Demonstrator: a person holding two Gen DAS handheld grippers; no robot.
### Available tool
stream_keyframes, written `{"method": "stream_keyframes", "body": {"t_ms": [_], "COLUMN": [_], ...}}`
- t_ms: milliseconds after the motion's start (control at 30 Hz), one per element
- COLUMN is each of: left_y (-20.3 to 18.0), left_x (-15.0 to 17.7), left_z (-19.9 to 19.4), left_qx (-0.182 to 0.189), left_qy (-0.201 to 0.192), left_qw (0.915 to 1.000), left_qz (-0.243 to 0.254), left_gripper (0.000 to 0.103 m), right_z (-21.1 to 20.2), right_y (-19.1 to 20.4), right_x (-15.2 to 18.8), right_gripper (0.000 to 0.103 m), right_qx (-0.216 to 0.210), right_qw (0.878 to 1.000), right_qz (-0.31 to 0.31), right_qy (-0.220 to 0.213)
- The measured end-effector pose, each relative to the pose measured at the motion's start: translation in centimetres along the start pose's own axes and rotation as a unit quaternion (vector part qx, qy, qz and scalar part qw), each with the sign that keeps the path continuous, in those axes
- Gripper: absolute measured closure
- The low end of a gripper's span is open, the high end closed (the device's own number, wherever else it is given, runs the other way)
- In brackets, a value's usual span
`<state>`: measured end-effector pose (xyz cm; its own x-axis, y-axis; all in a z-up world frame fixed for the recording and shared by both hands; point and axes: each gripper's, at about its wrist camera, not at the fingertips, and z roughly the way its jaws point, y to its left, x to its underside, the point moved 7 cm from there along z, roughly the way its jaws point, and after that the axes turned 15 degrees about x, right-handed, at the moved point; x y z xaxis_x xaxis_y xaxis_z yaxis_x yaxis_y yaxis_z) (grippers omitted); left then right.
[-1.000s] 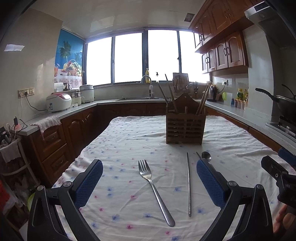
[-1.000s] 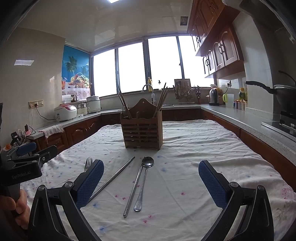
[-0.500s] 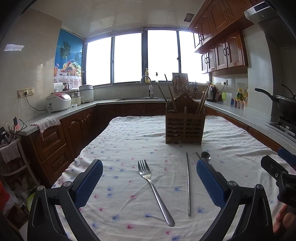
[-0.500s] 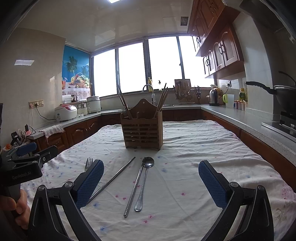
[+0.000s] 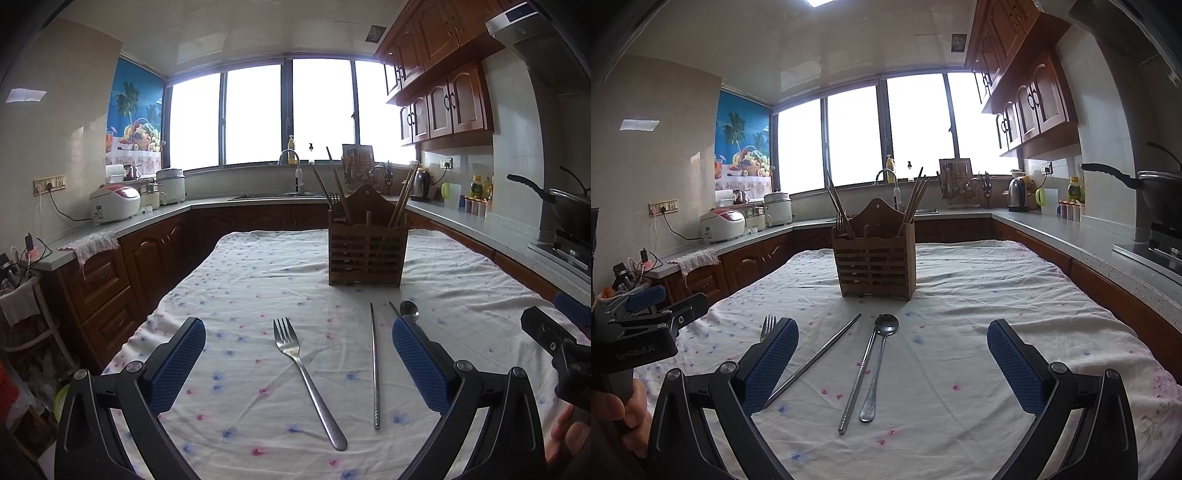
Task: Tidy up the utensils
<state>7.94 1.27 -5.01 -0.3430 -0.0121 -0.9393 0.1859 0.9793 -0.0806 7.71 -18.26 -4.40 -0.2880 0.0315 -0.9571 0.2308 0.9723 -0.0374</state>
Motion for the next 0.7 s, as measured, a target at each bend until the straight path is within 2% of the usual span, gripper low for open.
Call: {"method": "stream_keyframes", "body": {"t_ms": [700], "left_y": [-0.1], "left_x": [-0.23], "left_z": [0.02], "left_qx": [0.002], "left_qy": [0.002], "left_qw": [1.0], "left_qz": [-0.003], "left_gripper": [0.001], "right_z": [-0.04], "right_y": [0.14], "right_x": [-0.18], "right_gripper": [0.0], "right_qx": [0.0], "right_qw": [1.0], "right_qz": [0.0], "right_qy": [0.0]}}
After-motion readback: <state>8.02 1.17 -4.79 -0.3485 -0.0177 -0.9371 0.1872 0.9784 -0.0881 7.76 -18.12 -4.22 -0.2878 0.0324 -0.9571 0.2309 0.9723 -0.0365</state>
